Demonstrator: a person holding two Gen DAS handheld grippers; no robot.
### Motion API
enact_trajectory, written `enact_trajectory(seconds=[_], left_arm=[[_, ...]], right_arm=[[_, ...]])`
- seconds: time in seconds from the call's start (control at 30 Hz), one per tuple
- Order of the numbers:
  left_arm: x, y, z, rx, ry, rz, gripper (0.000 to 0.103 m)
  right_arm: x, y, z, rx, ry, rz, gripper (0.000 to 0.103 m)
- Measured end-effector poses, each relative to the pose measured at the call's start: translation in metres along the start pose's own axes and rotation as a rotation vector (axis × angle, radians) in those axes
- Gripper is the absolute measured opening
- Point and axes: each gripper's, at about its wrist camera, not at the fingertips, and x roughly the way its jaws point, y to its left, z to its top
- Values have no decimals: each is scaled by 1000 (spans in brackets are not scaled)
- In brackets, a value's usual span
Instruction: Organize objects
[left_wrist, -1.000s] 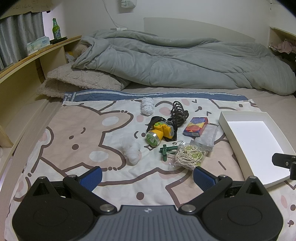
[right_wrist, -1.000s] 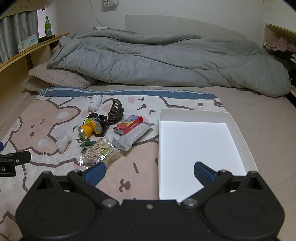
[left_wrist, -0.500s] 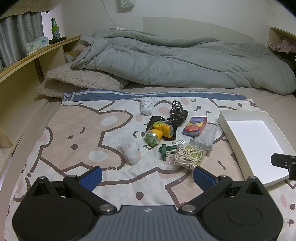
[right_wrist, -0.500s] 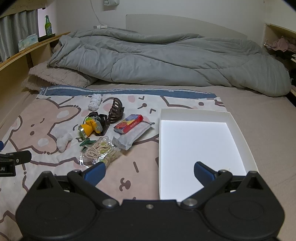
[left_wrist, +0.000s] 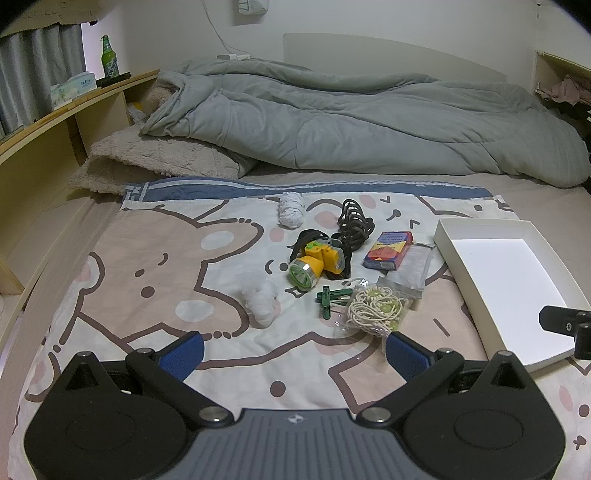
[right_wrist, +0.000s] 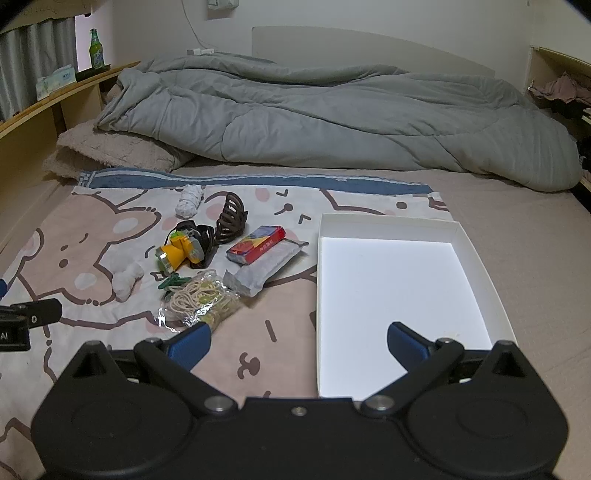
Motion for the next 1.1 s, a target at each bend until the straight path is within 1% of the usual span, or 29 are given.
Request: enact_trajectory(seconds=[0.43, 0.63, 0.93, 1.1], left_arm=[[1, -4, -3, -4, 0, -13, 103], [3, -5, 3, -22, -12, -14, 103], [5, -9, 15, -29, -69, -17, 103], [11, -4, 20, -56, -89, -12, 103]], right_arm=[[0, -1, 2, 0, 3, 1, 103], [2, -1, 6, 4, 2, 4, 103], [10, 6, 21, 31, 2, 9, 103], [18, 12, 29, 48, 5, 23, 103]])
